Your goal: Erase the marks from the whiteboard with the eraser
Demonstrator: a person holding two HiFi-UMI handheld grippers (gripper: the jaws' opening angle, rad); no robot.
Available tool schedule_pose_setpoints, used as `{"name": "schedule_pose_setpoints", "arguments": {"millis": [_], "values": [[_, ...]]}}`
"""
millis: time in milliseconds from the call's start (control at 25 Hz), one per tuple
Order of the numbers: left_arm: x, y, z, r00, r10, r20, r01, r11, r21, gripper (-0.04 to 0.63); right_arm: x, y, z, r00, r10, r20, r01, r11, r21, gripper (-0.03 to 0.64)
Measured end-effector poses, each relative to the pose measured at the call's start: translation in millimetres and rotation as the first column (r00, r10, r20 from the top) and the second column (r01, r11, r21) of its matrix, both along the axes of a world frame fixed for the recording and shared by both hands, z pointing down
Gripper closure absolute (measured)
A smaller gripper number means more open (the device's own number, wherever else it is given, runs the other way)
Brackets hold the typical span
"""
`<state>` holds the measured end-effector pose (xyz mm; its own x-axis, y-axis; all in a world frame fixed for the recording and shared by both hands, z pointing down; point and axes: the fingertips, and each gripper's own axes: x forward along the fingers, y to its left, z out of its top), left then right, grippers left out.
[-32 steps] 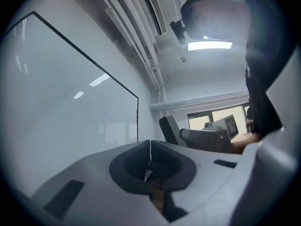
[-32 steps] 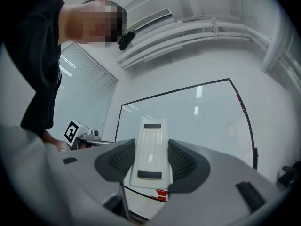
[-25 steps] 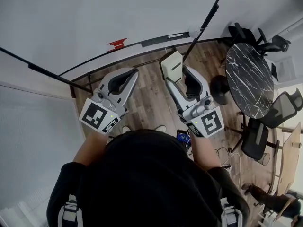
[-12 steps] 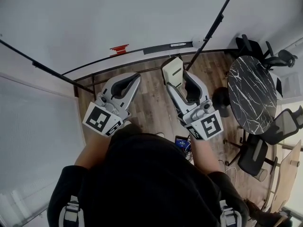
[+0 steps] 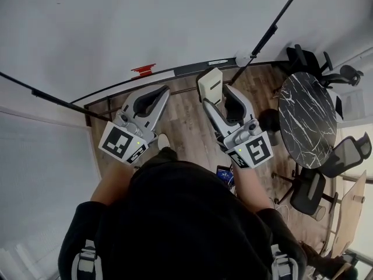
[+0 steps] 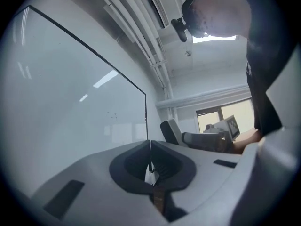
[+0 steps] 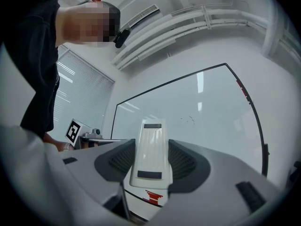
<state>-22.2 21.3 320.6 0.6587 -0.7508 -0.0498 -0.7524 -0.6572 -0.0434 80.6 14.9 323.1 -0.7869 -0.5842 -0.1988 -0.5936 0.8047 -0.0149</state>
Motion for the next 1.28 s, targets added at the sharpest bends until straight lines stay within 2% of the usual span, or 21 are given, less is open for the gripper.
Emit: {"name": "schedule_pose_setpoints", "arguments": {"millis": [560, 800, 960, 1120, 1280], "values": [[-74, -127, -16, 0.997, 0.069, -0.018, -0.069, 0.998, 0.008, 0.588, -74, -127, -28, 0.992, 0.128, -0.024, -0.126, 0.991, 0.047, 0.397], [-95, -159, -24, 0.992, 0.124, -0.011, -0.123, 0.992, 0.016, 0.588, -102, -172, -54, 0.98, 0.199, -0.027, -0.195, 0.975, 0.106, 0.397], [-93, -172, -37, 0.988, 0.156, -0.025, -0.155, 0.988, 0.029, 0.588, -101, -200, -72, 0.968, 0.251, -0.024, -0.244, 0.955, 0.167, 0.396], [-90, -191, -47, 0.989, 0.143, -0.023, -0.142, 0.989, 0.037, 0.588, -100, -232, -91, 0.962, 0.271, -0.021, -0.261, 0.943, 0.205, 0.396], [-92, -203, -45, 0.996, 0.09, -0.024, -0.089, 0.995, 0.036, 0.588, -104, -251, -102, 0.963, 0.268, -0.011, -0.258, 0.938, 0.233, 0.396]]}}
